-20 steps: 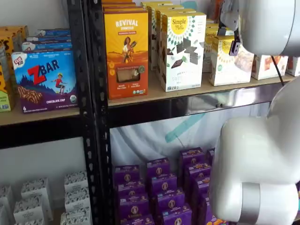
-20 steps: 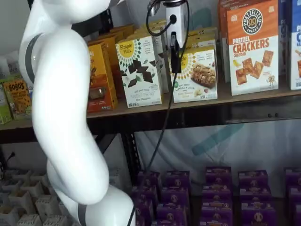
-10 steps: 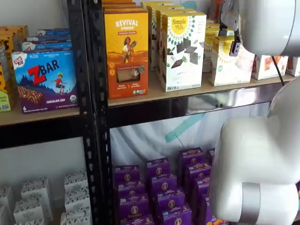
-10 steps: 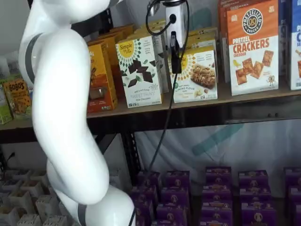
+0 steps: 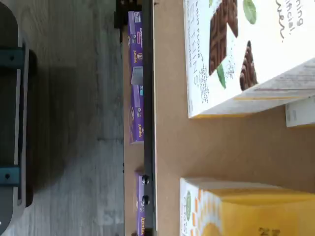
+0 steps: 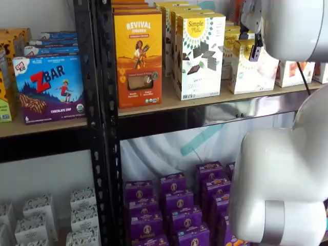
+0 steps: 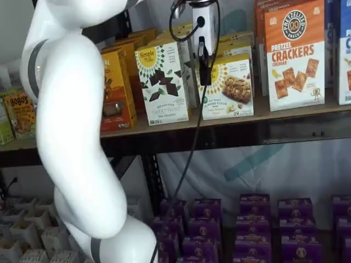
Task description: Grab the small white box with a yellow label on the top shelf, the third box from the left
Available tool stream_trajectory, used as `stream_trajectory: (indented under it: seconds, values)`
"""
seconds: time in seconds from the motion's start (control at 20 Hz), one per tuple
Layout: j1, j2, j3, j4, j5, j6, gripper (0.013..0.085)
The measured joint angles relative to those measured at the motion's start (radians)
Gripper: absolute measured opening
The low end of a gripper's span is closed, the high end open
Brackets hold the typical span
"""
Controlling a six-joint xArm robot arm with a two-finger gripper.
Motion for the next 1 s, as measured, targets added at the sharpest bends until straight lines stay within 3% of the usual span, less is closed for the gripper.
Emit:
stream_trajectory:
  seconds: [0.15,0.45,0.65,0.8,1.0]
  values:
    - [-0.003,0.000,-0.001,0.008,0.000,-0.002,0.0570]
    - [-0.008,0.002,-0.002,0.015,-0.001,-0.005,0.0570]
    - [-0.012,0.002,-0.003,0.020,0.004,-0.008,0.0450]
    - [-0.012,0.002,-0.004,0.021,0.004,-0.008,0.0450]
    - [-0.014,0.001,-0.006,0.023,0.008,-0.009,0.0370]
